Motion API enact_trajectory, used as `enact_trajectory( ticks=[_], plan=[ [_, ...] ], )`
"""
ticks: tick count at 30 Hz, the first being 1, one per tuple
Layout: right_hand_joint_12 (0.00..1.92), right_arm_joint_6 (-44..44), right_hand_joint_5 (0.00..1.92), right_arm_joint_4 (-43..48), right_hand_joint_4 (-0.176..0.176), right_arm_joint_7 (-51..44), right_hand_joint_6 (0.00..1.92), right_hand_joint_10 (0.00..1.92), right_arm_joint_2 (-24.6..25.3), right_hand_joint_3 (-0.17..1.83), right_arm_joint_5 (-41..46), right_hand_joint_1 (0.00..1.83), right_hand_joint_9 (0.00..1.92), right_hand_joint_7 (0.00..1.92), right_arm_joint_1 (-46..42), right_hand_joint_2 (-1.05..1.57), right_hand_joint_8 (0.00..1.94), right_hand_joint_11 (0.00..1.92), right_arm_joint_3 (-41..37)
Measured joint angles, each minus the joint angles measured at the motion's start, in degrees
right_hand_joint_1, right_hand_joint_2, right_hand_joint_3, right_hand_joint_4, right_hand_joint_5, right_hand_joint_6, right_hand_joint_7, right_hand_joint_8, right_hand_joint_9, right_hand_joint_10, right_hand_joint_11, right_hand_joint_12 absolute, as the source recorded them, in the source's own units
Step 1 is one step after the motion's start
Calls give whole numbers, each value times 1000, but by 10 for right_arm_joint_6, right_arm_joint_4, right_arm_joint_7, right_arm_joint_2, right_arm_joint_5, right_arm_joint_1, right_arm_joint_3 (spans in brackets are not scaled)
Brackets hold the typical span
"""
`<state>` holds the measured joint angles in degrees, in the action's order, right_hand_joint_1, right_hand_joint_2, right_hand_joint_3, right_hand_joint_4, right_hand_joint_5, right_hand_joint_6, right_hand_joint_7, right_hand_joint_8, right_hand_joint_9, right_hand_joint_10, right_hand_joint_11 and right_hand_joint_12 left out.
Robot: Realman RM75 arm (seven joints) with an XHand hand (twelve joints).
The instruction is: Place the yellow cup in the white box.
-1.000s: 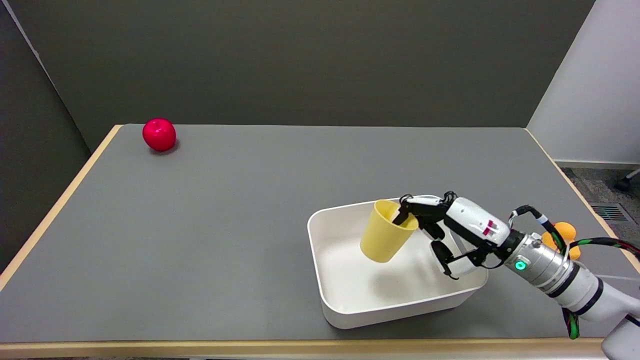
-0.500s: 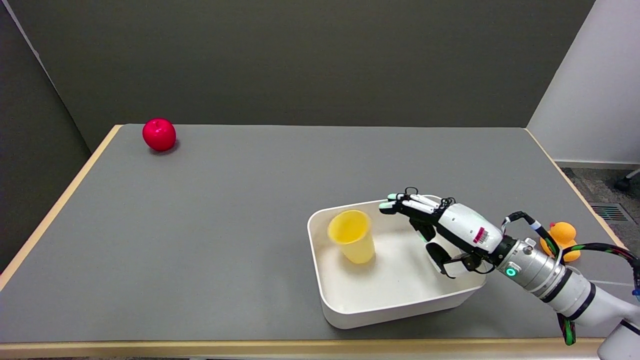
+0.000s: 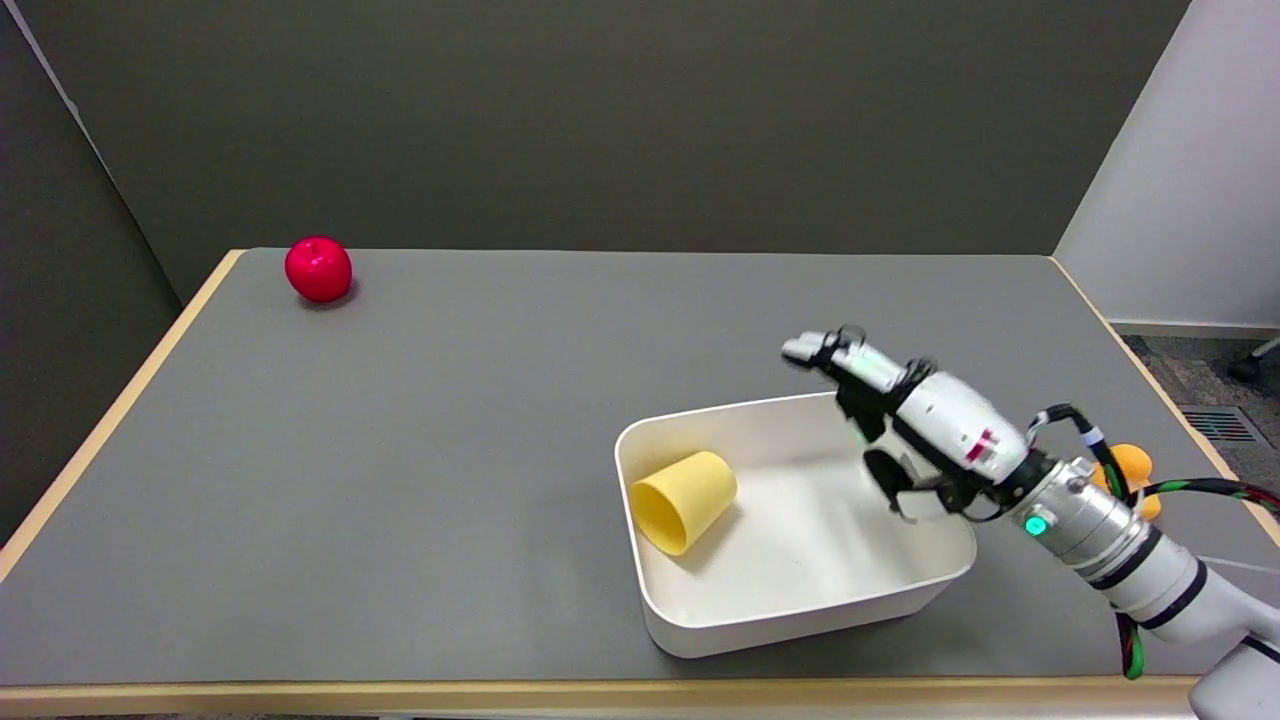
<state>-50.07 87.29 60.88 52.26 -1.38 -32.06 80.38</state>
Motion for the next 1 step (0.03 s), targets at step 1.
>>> enact_trajectory(
  ticks=[1],
  plan=[
    [1921,-9,83,0,73,-14,289,1919,0,1159,15,1831,798,101,1,585,330,749,0]
  ],
)
